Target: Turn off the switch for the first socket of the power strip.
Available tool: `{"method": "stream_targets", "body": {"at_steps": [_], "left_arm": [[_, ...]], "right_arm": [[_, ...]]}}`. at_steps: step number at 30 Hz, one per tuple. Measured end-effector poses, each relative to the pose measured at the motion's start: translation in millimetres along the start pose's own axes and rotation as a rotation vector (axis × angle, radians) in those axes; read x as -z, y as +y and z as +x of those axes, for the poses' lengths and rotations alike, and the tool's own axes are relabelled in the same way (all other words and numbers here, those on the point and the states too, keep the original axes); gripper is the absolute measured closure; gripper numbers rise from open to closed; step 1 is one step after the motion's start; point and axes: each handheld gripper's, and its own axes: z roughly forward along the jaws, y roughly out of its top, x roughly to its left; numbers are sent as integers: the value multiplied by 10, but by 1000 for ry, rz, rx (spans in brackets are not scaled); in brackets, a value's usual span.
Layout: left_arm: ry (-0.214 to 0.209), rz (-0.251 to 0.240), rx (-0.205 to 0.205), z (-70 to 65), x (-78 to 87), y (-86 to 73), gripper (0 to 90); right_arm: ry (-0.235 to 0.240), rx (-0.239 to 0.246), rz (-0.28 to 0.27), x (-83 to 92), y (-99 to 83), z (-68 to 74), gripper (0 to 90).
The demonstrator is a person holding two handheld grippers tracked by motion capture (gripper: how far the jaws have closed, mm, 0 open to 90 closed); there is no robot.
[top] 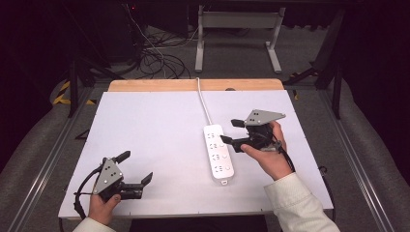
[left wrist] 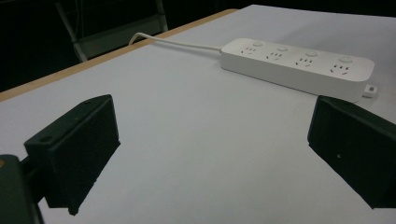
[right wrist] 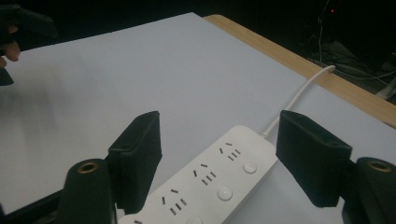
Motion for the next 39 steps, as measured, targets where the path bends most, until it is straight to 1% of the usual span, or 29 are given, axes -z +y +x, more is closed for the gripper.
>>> {"method": "stream_targets", "body": {"at_steps": [6,9,10,11,18,24,26,29,30,32,34,35,36,39], "left_arm": [[3,2,2,2,3,1,24],[3,2,1,-2,0,1,24],[5,3,-5,1,2,2,24],[3,1,0,-3,1,1,24],[4,1,1,-2,2,1,24],[5,2,1,-6,6,2,24],[4,3,0,-5,5,3,24],[2,3,-1,-10,9,5,24],[3,4,-7,-7,12,6,24],[0,1,-3,-8,12,7,24],[-8,10,-4,-3,17,12,24],[-13,13,-4,-1,20,16,24],[-19,11,5,-6,23,18,24],[-26,11,3,-6,36,25,24]], "right_arm": [[-1,-11,-15,166,-94,14,285],[0,-32,-24,248,-152,20,275],[0,-35,-26,272,-173,21,274],[-1,-38,-27,296,-196,23,271],[-2,-75,-30,436,-383,16,247],[12,-91,-34,486,-558,45,204],[15,-98,-41,499,-615,65,200],[17,-101,-34,509,-684,79,196],[15,-109,-37,514,-709,78,196],[9,-124,-27,516,-758,72,196],[1,-138,-9,506,-826,60,196],[6,-151,-6,501,-855,58,197],[10,-156,-2,495,-885,52,197],[9,-172,15,476,-970,41,197]]}}
